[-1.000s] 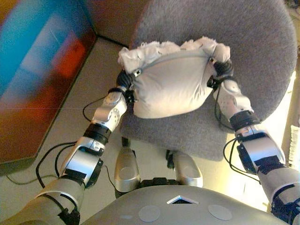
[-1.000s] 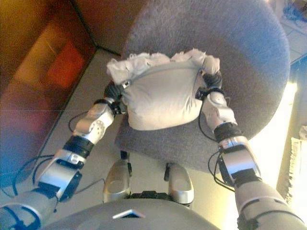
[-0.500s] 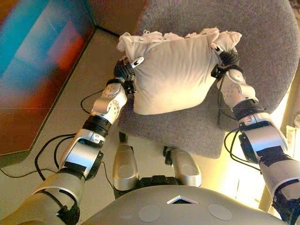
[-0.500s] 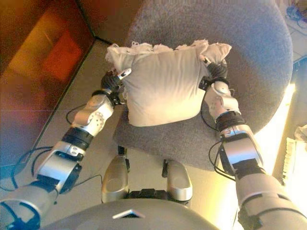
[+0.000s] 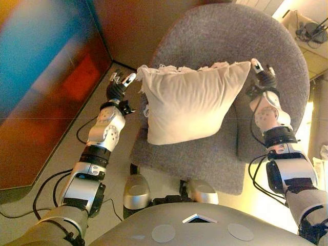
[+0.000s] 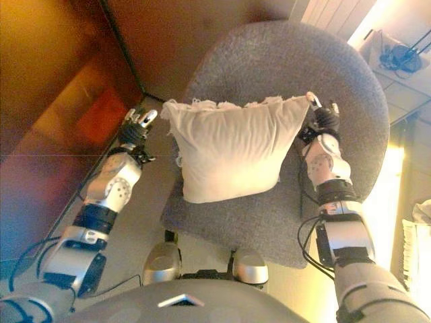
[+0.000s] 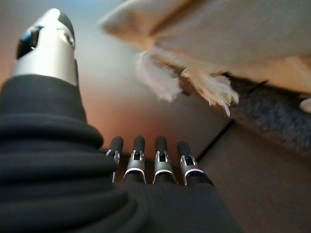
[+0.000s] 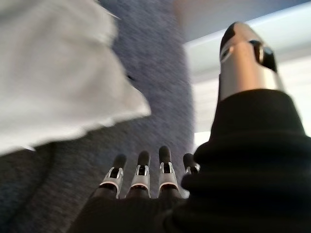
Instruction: Pick up the cushion and take it to the sofa
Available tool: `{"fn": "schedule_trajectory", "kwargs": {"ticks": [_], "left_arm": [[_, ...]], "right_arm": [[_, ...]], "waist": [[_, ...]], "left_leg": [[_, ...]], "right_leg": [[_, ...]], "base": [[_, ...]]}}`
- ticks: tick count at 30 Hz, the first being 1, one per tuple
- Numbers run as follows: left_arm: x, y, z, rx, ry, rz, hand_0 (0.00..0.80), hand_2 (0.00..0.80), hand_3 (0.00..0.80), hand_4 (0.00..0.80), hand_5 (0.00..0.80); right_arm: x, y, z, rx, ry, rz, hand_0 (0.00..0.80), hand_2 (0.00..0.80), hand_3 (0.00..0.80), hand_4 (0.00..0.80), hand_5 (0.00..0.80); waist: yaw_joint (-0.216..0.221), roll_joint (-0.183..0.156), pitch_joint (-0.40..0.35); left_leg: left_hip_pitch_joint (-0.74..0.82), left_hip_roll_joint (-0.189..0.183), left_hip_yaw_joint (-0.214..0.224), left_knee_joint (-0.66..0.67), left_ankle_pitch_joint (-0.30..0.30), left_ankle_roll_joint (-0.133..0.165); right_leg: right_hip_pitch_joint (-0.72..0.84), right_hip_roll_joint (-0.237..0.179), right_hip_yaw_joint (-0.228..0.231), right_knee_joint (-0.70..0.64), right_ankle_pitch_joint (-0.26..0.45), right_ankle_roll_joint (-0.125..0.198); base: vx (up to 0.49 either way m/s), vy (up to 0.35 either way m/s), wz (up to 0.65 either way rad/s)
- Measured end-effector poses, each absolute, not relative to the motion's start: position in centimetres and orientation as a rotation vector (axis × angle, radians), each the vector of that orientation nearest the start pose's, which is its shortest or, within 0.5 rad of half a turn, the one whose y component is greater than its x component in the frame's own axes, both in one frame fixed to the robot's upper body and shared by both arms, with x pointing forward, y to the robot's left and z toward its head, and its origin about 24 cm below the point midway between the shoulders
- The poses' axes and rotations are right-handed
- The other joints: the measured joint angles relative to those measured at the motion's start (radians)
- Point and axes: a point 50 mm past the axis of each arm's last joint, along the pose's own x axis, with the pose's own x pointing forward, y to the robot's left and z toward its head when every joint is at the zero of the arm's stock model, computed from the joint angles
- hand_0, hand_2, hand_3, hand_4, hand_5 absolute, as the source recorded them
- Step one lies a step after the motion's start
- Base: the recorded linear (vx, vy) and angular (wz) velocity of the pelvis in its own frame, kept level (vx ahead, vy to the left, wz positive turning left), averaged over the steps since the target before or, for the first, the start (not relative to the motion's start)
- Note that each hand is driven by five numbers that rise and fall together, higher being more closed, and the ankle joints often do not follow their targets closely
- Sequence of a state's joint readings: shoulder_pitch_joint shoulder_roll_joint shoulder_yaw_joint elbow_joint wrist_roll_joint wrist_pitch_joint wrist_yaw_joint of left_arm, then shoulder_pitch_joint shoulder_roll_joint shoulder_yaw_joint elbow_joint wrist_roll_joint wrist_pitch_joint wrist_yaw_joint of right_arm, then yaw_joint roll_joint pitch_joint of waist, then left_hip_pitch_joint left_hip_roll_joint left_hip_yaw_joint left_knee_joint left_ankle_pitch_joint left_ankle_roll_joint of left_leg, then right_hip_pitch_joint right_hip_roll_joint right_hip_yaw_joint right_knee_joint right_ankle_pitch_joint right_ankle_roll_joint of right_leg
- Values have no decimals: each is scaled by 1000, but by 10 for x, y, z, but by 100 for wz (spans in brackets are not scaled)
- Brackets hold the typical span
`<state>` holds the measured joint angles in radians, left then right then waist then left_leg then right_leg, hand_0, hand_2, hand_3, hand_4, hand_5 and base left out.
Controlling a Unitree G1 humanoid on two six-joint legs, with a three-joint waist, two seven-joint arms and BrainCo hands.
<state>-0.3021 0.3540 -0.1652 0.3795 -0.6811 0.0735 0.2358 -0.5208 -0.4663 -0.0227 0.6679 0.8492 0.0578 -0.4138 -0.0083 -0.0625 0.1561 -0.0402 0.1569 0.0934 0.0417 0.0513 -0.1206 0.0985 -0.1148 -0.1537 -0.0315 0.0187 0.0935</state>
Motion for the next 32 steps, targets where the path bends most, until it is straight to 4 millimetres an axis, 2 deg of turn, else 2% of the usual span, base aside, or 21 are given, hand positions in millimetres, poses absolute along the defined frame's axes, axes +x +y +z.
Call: {"fn": "schedule_trajectory", "kwargs": {"ticks": [1, 5, 8, 10, 16, 20, 24, 27, 30, 32], "left_arm": [[300, 200, 24, -247, 255, 146, 0, 0, 0, 0, 0], [279, 219, 6, -275, 291, 203, 0, 0, 0, 0, 0], [265, 227, -5, -297, 316, 202, 0, 0, 0, 0, 0], [255, 229, -12, -309, 325, 184, 0, 0, 0, 0, 0], [221, 226, -26, -335, 328, 59, 0, 0, 0, 0, 0], [206, 225, -31, -421, 284, 45, 0, 0, 0, 0, 0], [194, 216, -39, -556, 259, 40, 0, 0, 0, 0, 0], [180, 212, -46, -589, 276, 45, 0, 0, 0, 0, 0], [171, 214, -50, -588, 287, 57, 0, 0, 0, 0, 0], [172, 212, -49, -563, 286, 28, 0, 0, 0, 0, 0]], "right_arm": [[327, -288, 60, 396, 202, -602, 0, 0, 0, 0, 0], [301, -320, 52, 383, 188, -683, 0, 0, 0, 0, 0], [284, -330, 42, 360, 182, -689, 0, 0, 0, 0, 0], [274, -327, 34, 327, 188, -648, 0, 0, 0, 0, 0], [242, -293, 4, 407, 167, -461, 0, 0, 0, 0, 0], [222, -269, -16, 562, 147, -374, 0, 0, 0, 0, 0], [201, -236, -43, 672, 228, -310, 0, 0, 0, 0, 0], [183, -217, -59, 767, 286, -304, 0, 0, 0, 0, 0], [169, -211, -68, 775, 338, -282, 0, 0, 0, 0, 0], [167, -206, -69, 781, 353, -239, 0, 0, 0, 0, 0]], "waist": [[1, 1, -13], [-1, 9, -53], [-2, 15, -70], [-3, 19, -74], [-3, 29, -80], [-7, 42, -89], [-11, 44, -87], [-32, 42, -89], [-36, 42, -89], [-36, 41, -88]], "left_leg": [[12, 0, 16, -8, 1, 2], [35, -13, 27, -54, 22, 7], [59, -19, 32, -84, 37, 7], [67, -21, 35, -92, 43, 3], [83, -24, 57, -114, 46, 7], [82, -32, 71, -129, 53, 11], [72, -37, 72, -130, 53, 11], [54, -38, 71, -129, 54, 13], [47, -42, 75, -129, 57, 10], [47, -44, 76, -129, 58, 11]], "right_leg": [[10, -3, 0, -6, 0, 1], [21, -13, -2, -30, 8, 11], [27, -15, -2, -40, 10, 14], [30, -15, -1, -44, 11, 15], [23, -13, 19, -47, 11, 17], [1, -16, 31, -45, 14, 22], [-12, -20, 31, -46, 14, 25], [-26, -21, 30, -46, 15, 26], [-35, -26, 31, -46, 17, 29], [-34, -28, 31, -46, 18, 30]], "base": [[-11, 95, 1], [-32, 86, 0], [-67, 77, -1], [-93, 61, -1], [-96, 55, -11], [-148, 53, -10], [-125, 32, -1], [-86, 27, 2], [-81, 30, -3], [-67, 27, 0]]}}
